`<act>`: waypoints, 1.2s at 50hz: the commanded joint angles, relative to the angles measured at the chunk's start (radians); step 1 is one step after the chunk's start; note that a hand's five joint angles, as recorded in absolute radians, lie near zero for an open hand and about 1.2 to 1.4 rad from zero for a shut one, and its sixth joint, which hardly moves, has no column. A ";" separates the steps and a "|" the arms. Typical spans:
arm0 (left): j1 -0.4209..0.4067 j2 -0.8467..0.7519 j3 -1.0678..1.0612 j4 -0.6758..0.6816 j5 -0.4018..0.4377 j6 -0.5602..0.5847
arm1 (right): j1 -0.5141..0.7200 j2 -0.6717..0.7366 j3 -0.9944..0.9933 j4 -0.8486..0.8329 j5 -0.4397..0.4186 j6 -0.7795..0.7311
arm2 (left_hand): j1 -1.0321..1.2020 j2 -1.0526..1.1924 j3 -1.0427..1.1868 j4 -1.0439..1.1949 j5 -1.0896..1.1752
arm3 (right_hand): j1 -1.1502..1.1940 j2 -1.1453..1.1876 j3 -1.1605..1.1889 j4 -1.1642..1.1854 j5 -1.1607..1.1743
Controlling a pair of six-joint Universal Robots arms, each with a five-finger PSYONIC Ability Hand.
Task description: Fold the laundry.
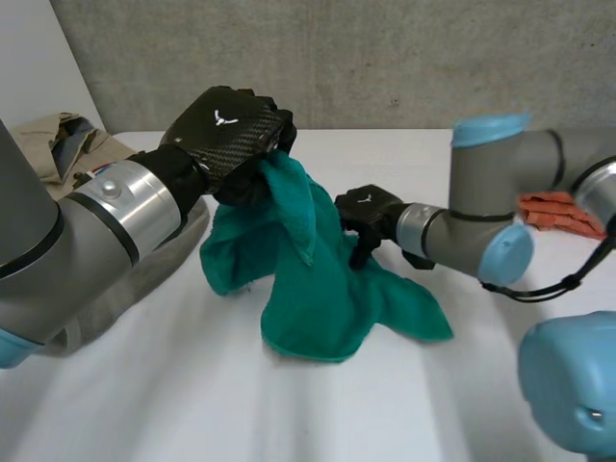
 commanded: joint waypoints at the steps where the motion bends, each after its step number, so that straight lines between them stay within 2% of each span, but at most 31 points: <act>1: 0.038 -0.048 0.028 0.034 -0.003 0.013 | -0.004 0.049 -0.129 -0.183 0.166 0.063 | 0.316 0.208 0.221 0.202 0.281 | 0.480 0.486 0.526 0.533 0.525; 5: 0.047 -0.105 0.112 0.076 -0.020 0.017 | -0.024 -0.026 -0.137 -0.331 0.279 0.097 | 0.316 0.208 0.221 0.202 0.281 | 0.480 0.486 0.526 0.533 0.525; 6: 0.048 -0.128 0.168 0.102 -0.041 0.013 | -0.032 -0.075 -0.126 -0.405 0.343 0.089 | 0.316 0.208 0.221 0.202 0.281 | 0.480 0.486 0.526 0.533 0.525; 9: 0.043 -0.168 0.264 0.138 -0.094 0.013 | -0.047 -0.161 -0.086 -0.522 0.424 0.073 | 0.316 0.208 0.221 0.202 0.281 | 0.480 0.486 0.526 0.533 0.525; 10: 0.043 -0.195 0.329 0.156 -0.135 0.012 | -0.061 -0.223 -0.042 -0.587 0.440 0.068 | 0.316 0.208 0.221 0.202 0.281 | 0.480 0.486 0.526 0.533 0.525; 14: 0.037 -0.266 0.459 0.178 -0.213 0.017 | -0.081 -0.372 0.132 -0.649 0.415 0.066 | 0.316 0.208 0.221 0.202 0.281 | 0.480 0.486 0.526 0.533 0.525; 18: 0.028 -0.318 0.479 0.152 -0.210 0.006 | -0.078 -0.495 0.355 -0.651 0.375 0.056 | 0.316 0.208 0.221 0.202 0.281 | 0.480 0.486 0.526 0.533 0.525; 23: 0.026 -0.311 0.296 0.103 -0.184 0.010 | -0.104 -0.636 0.708 -0.662 0.318 0.005 | 0.316 0.208 0.221 0.202 0.281 | 0.480 0.486 0.526 0.533 0.525; 27: 0.032 -0.277 0.092 0.104 -0.160 0.035 | -0.122 -0.692 0.938 -0.663 0.284 -0.030 | 0.316 0.208 0.221 0.202 0.281 | 0.480 0.486 0.526 0.533 0.525; 31: 0.040 -0.274 -0.087 0.141 -0.115 0.087 | -0.128 -0.678 1.095 -0.660 0.240 -0.068 | 0.316 0.208 0.221 0.202 0.281 | 0.480 0.486 0.526 0.533 0.525; 37: 0.041 -0.329 -0.213 0.207 -0.086 0.193 | -0.131 -0.592 1.150 -0.655 0.234 -0.118 | 0.023 -0.085 -0.072 -0.091 -0.012 | 0.480 0.486 0.526 0.533 0.525; 40: 0.049 -0.344 -0.222 0.212 -0.111 0.250 | -0.131 -0.578 1.146 -0.642 0.247 -0.127 | -0.381 -0.489 -0.476 -0.495 -0.416 | 0.480 0.486 0.526 0.533 0.525; 42: 0.051 -0.329 -0.224 0.196 -0.147 0.273 | -0.131 -0.580 1.143 -0.629 0.260 -0.118 | -0.651 -0.759 -0.746 -0.765 -0.686 | 0.480 0.486 0.526 0.533 0.525; 47: 0.035 -0.243 -0.236 0.195 -0.258 0.250 | -0.133 -0.592 1.143 -0.617 0.293 -0.092 | -0.767 -0.875 -0.862 -0.881 -0.802 | 0.480 0.486 0.526 0.533 0.525; 50: 0.003 -0.180 -0.265 0.198 -0.345 0.178 | -0.136 -0.607 1.147 -0.603 0.310 -0.076 | -0.887 -0.995 -0.982 -1.001 -0.922 | 0.480 0.486 0.526 0.533 0.525; 53: -0.049 -0.148 -0.297 0.190 -0.419 0.091 | -0.137 -0.618 1.147 -0.582 0.325 -0.064 | -0.906 -1.014 -1.001 -1.020 -0.941 | 0.480 0.486 0.526 0.533 0.525; 56: -0.103 -0.151 -0.306 0.185 -0.472 0.040 | -0.137 -0.623 1.144 -0.568 0.333 -0.056 | -0.906 -1.014 -1.001 -1.020 -0.941 | 0.480 0.486 0.526 0.533 0.525; 60: -0.196 -0.172 -0.293 0.155 -0.595 -0.009 | -0.136 -0.632 1.146 -0.550 0.338 -0.053 | -0.906 -1.014 -1.001 -1.020 -0.941 | 0.480 0.486 0.526 0.533 0.525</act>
